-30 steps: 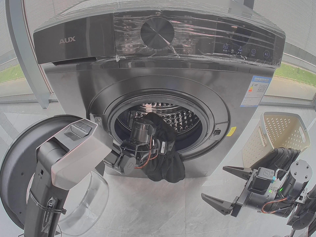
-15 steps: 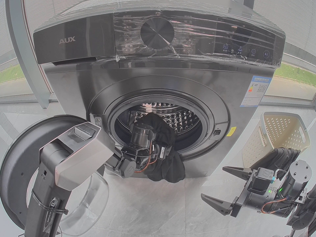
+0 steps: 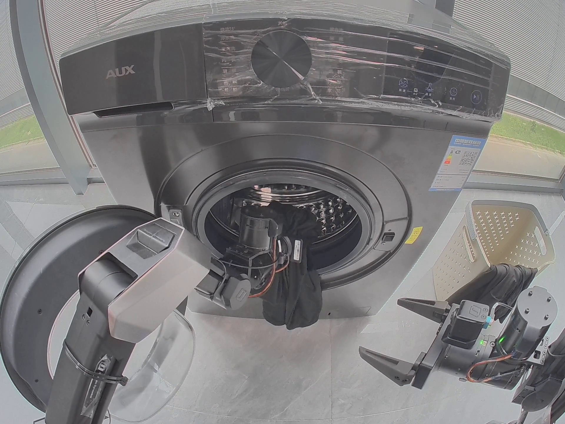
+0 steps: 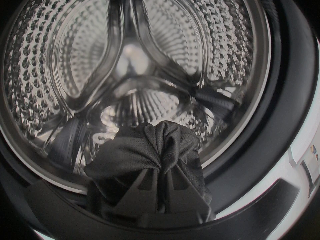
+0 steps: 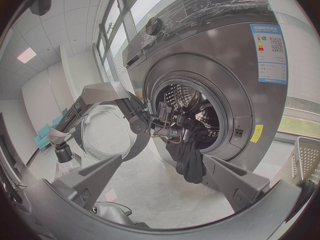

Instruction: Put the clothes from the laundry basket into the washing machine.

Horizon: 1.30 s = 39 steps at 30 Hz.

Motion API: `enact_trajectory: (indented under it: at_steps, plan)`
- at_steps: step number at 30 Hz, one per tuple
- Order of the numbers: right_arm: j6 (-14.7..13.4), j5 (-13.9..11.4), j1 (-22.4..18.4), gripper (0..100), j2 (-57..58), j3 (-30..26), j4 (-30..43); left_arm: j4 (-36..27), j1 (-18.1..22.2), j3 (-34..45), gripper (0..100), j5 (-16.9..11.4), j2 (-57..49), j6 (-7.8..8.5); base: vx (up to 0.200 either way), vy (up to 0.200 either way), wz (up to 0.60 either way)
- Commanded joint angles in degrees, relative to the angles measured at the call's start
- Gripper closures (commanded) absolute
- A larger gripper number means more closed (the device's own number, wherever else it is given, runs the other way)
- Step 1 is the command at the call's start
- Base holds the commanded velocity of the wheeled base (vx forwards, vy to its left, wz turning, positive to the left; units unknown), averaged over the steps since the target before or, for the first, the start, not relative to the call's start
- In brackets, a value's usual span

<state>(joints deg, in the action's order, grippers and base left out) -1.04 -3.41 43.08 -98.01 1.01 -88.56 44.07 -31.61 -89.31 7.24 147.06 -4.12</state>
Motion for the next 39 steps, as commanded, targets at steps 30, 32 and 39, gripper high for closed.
enact_trajectory:
  at_steps: [30,32,39]
  plan:
    - [0.0,0.0,0.0,0,-0.5,-1.0,0.0,-6.0,-1.3,9.9,0,-3.5,-8.6,-2.82,0.000,0.000,0.00]
    - [0.1,0.0,0.0,0,-0.5,-1.0,0.0,-5.9,-1.3,10.1,0,-3.5,-7.3,-2.38,0.000,0.000,0.00]
    - [0.1,0.0,0.0,0,-0.5,-1.0,0.0,-4.9,-0.3,8.8,0,-3.3,-2.7,-1.15,0.000,0.000,0.00]
